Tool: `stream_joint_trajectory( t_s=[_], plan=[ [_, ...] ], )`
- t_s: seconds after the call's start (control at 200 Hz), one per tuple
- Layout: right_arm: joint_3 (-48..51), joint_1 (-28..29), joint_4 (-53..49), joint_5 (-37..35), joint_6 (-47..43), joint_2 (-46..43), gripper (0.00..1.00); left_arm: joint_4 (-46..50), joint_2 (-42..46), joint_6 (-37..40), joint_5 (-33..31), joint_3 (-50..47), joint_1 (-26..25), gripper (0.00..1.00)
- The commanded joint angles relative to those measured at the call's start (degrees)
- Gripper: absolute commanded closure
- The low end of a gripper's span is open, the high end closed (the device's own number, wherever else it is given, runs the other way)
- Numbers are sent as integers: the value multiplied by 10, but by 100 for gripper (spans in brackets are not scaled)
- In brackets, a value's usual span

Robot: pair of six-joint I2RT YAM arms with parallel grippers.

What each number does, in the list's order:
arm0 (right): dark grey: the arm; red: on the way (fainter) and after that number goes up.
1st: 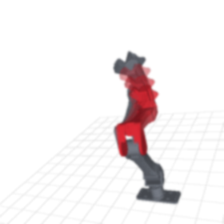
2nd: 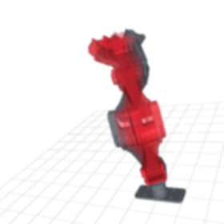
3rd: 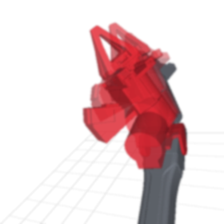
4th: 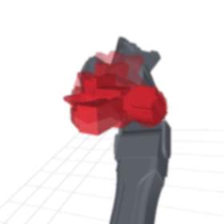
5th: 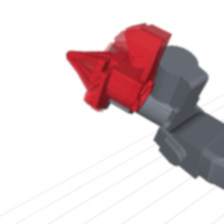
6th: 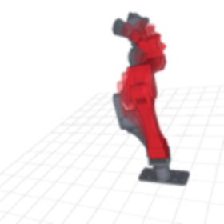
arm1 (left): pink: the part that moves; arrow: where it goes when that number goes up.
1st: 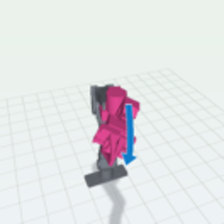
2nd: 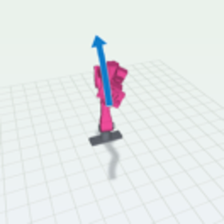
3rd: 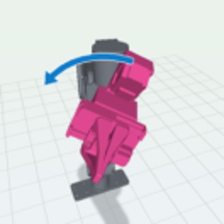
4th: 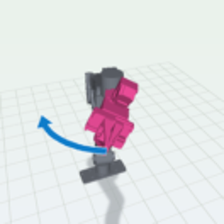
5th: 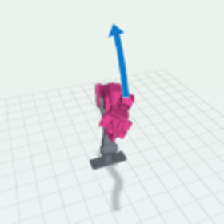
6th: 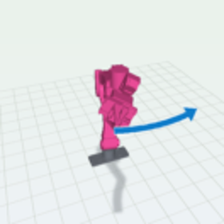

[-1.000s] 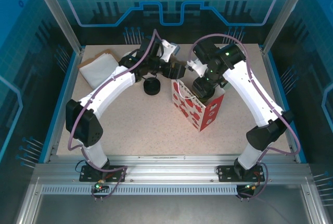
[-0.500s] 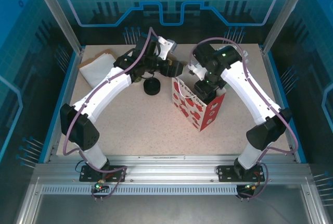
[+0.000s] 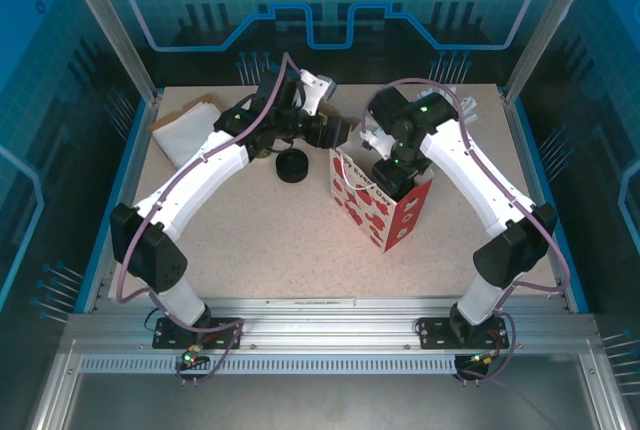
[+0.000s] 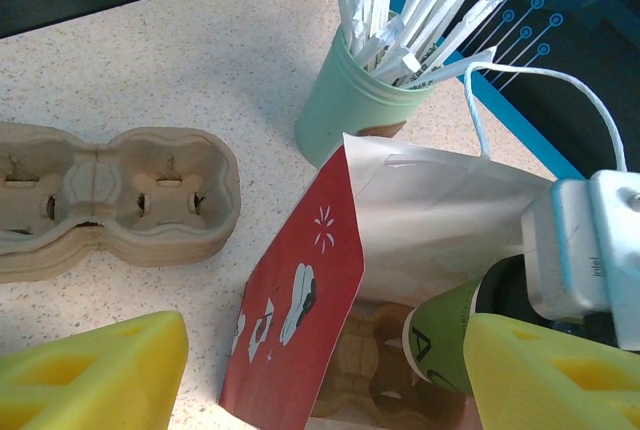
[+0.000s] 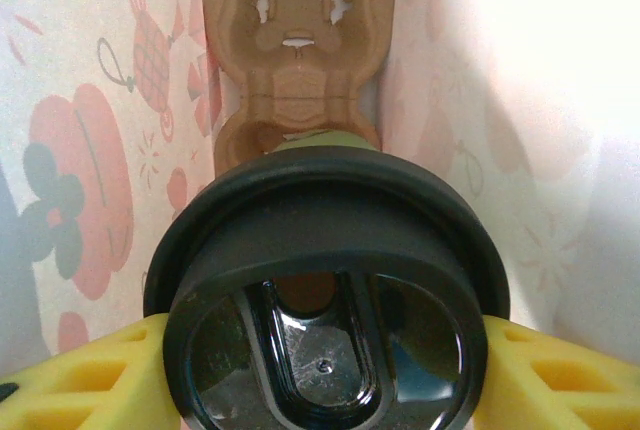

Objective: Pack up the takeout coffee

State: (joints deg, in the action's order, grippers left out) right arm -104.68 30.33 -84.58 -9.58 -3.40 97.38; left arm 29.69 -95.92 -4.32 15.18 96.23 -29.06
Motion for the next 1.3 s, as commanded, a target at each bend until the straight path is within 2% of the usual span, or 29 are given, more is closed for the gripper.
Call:
stream_joint_trajectory(
  t_s=[0.0, 0.905, 1.296],
  plan=[
    [10, -1, 6, 7, 11, 10, 61, -6, 23, 7, -7, -9, -4, 25],
    [95, 4, 64, 12, 40, 5, 62, -3, 48, 7, -22, -25, -3, 25],
    [126, 3, 99, 15, 41, -13, 62, -26, 95, -20, -15, -53, -3, 25]
  ],
)
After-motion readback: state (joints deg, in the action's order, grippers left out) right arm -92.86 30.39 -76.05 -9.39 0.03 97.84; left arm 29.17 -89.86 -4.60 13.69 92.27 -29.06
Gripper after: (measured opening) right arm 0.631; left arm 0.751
